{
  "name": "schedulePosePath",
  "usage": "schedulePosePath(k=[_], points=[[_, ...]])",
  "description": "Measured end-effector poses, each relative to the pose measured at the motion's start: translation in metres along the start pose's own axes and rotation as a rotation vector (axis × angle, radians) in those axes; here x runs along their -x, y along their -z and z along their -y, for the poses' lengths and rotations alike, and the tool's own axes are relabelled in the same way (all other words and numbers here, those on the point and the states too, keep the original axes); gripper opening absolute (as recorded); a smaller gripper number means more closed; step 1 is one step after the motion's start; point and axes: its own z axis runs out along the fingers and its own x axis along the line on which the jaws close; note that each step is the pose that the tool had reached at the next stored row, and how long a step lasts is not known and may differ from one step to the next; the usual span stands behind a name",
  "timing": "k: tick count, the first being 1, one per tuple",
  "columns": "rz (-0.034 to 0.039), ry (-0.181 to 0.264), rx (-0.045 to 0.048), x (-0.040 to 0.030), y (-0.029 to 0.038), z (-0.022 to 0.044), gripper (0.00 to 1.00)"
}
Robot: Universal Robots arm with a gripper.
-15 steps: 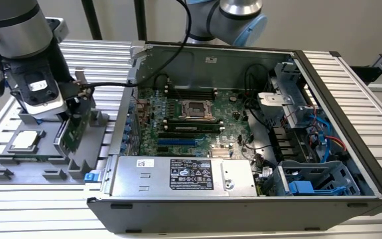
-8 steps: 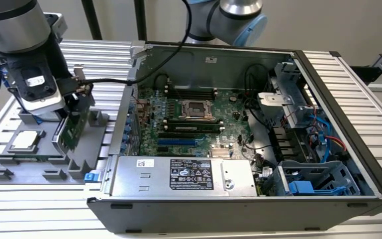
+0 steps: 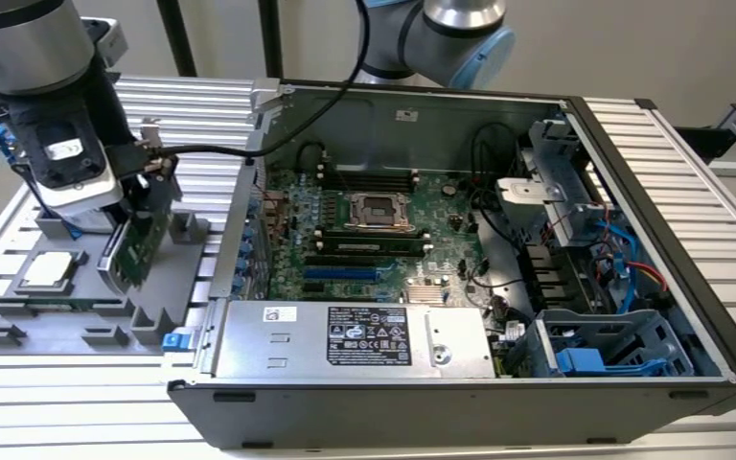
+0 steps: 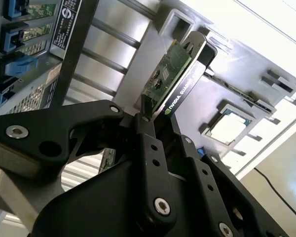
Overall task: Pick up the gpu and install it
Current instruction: 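Pick up the gpu and move the gpu toward the slot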
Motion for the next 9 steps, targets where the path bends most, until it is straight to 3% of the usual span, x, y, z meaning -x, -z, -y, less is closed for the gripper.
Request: schedulePosePath(k=[9], points=[[0.0000, 0.000, 0.0000, 0.0001, 0.0073, -0.0004, 0.00]])
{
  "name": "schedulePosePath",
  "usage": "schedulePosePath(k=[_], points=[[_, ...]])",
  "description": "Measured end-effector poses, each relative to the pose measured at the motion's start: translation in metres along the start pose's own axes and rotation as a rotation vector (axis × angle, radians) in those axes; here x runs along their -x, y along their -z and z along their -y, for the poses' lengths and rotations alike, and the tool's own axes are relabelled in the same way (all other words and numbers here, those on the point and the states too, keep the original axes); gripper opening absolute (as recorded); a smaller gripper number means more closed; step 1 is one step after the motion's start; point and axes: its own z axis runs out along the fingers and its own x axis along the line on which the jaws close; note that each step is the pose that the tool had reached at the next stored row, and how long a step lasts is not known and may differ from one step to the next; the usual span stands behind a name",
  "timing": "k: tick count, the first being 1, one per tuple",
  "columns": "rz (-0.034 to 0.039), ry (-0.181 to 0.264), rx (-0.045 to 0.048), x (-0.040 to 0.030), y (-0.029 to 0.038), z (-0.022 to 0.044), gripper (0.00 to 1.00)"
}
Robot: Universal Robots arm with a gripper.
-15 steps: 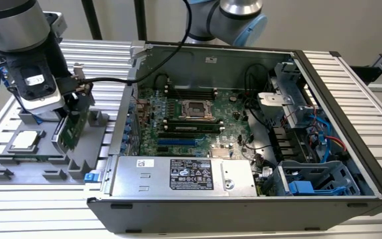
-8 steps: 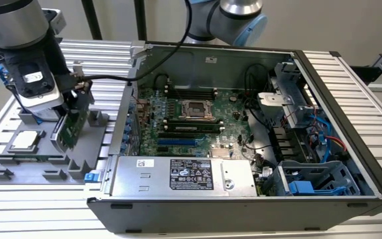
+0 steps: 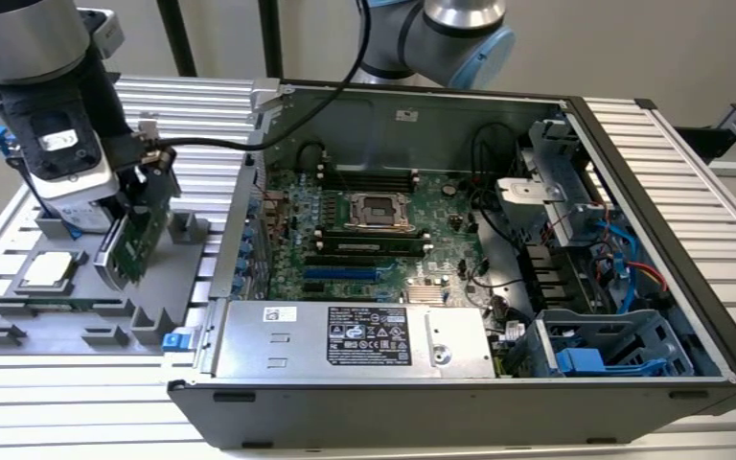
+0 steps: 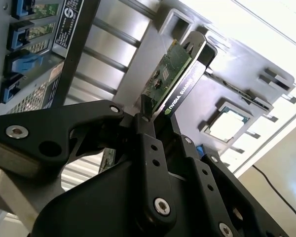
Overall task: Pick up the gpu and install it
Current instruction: 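Pick up the gpu and move the gpu toward the slot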
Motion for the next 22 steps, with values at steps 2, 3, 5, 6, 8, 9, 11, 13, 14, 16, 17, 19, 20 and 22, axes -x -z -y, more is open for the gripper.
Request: schedulePosePath(k=[2, 3, 5, 6, 8, 9, 11, 13, 14, 16, 17, 19, 20, 22], points=[[0.0000, 0.000, 0.0000, 0.0000, 0.0016, -0.0001, 0.00], [0.0000, 0.000, 0.0000, 0.0000, 0.0023, -0.0002, 0.00], [0.0000, 0.000, 0.0000, 0.0000, 0.0037, -0.0002, 0.00], [0.0000, 0.000, 0.0000, 0.0001, 0.0044, -0.0003, 0.00], [0.0000, 0.000, 0.0000, 0.0001, 0.0058, -0.0003, 0.00], [0.0000, 0.000, 0.0000, 0.0001, 0.0064, -0.0004, 0.00], [0.0000, 0.000, 0.0000, 0.0001, 0.0079, -0.0005, 0.00], [0.0001, 0.000, 0.0001, 0.0001, 0.0093, -0.0006, 0.00], [0.0000, 0.000, 0.0000, 0.0001, 0.0101, -0.0006, 0.00], [0.0000, 0.000, 0.0000, 0.0002, 0.0117, -0.0007, 0.00], [0.0000, 0.000, 0.0000, 0.0002, 0.0125, -0.0007, 0.00], [0.0000, 0.000, 0.0000, 0.0002, 0.0140, -0.0008, 0.00], [0.0001, 0.000, 0.0000, 0.0002, 0.0148, -0.0009, 0.00], [0.0000, 0.000, 0.0001, 0.0002, 0.0164, -0.0010, 0.00]])
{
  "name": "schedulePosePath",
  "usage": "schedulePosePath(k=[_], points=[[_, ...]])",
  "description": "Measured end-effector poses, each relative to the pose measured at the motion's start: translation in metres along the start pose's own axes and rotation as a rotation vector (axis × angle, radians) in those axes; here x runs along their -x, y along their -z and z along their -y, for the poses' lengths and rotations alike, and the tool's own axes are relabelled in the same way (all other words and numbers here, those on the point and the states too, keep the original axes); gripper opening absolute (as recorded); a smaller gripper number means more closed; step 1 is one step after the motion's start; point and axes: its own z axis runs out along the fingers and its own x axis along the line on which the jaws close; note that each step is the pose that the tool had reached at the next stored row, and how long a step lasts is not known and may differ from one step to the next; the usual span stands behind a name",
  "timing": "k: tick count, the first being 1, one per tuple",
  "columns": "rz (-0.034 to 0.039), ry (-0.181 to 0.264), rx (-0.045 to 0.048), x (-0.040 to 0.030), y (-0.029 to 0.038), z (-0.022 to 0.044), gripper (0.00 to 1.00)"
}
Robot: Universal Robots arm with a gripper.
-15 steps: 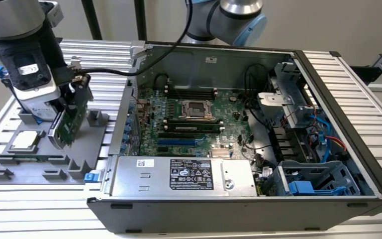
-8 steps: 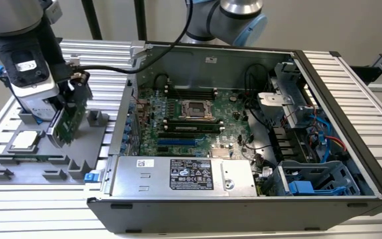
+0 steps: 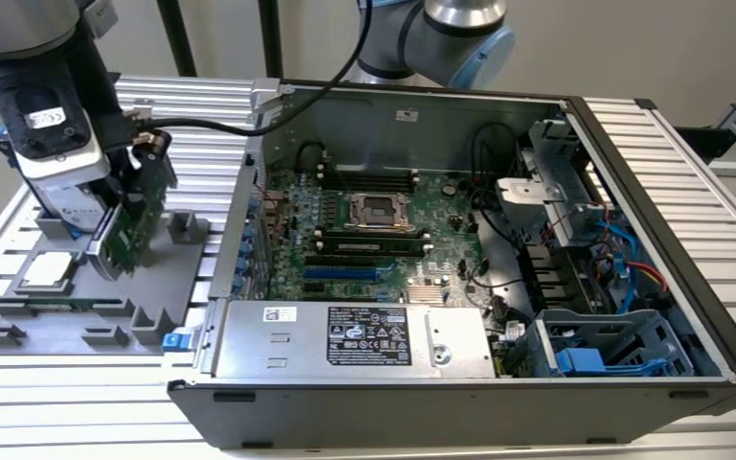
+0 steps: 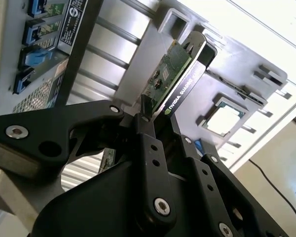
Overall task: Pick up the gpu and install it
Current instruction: 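Pick up the gpu and move the gpu toward the slot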
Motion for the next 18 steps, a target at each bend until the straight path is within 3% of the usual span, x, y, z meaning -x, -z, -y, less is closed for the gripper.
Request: schedulePosePath(k=[18], points=[[-0.0001, 0.000, 0.0000, 0.0003, 0.0179, -0.0011, 0.00]])
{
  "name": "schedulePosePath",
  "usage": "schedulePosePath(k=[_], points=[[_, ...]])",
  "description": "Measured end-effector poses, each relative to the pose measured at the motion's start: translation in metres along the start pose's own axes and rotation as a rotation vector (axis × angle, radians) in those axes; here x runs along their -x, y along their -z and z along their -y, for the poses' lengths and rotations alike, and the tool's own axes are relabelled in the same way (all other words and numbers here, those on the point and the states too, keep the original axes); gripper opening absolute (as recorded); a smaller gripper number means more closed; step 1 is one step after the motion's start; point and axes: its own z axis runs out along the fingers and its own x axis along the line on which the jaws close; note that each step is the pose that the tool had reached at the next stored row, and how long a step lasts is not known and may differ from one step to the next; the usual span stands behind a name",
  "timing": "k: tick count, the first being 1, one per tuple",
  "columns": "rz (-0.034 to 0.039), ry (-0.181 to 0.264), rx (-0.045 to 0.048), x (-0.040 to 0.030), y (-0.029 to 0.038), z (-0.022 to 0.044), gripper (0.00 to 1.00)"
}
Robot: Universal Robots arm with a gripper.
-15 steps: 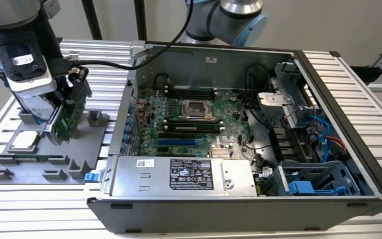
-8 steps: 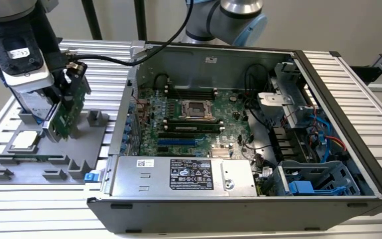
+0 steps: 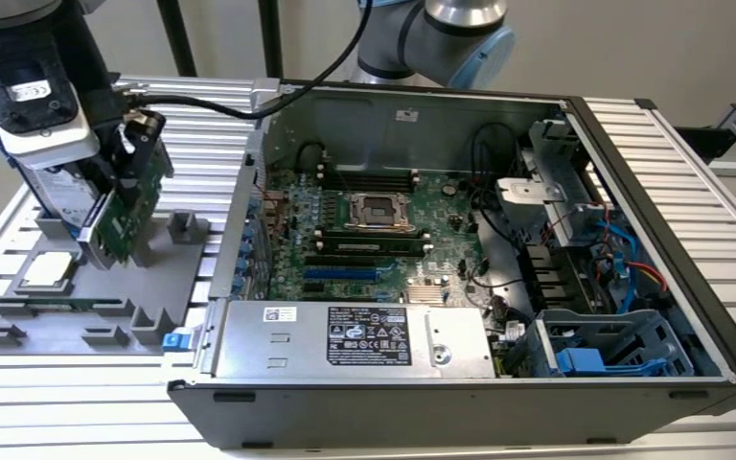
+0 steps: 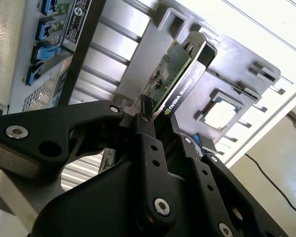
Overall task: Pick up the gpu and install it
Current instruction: 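Pick up the gpu and move the gpu toward the slot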
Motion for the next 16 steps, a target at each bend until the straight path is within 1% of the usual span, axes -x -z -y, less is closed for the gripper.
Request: schedulePosePath(k=[16], points=[[0.0000, 0.000, 0.0000, 0.0003, 0.0145, -0.0009, 0.00]])
